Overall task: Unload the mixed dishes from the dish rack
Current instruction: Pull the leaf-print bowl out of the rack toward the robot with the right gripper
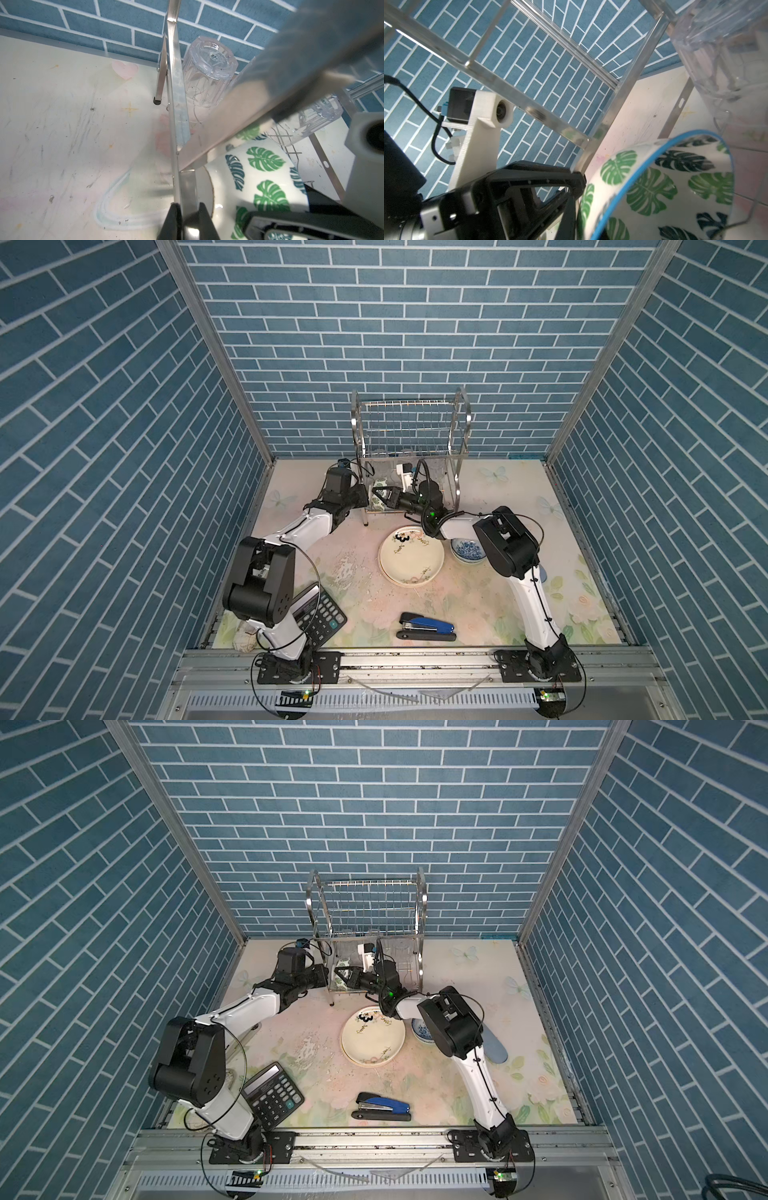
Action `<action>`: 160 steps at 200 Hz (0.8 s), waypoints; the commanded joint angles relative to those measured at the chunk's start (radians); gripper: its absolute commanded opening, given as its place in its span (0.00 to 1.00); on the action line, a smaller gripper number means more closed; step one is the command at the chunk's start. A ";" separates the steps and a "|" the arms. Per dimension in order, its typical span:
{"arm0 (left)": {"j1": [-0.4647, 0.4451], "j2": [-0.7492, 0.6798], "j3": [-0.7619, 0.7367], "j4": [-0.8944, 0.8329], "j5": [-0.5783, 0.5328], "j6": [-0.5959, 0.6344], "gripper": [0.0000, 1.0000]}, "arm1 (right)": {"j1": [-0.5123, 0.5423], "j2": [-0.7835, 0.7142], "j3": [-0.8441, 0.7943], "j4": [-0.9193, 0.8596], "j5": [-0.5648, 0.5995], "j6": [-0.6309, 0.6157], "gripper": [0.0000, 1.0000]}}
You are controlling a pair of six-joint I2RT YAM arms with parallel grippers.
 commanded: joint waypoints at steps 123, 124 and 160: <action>-0.002 0.027 0.000 -0.071 0.000 -0.005 0.00 | -0.002 -0.227 -0.085 0.199 -0.061 0.025 0.00; -0.002 0.027 0.000 -0.072 0.000 -0.005 0.00 | -0.002 -0.228 -0.086 0.197 -0.061 0.026 0.00; -0.002 0.025 0.003 -0.075 -0.003 -0.001 0.00 | -0.001 -0.274 -0.142 0.156 -0.038 -0.025 0.00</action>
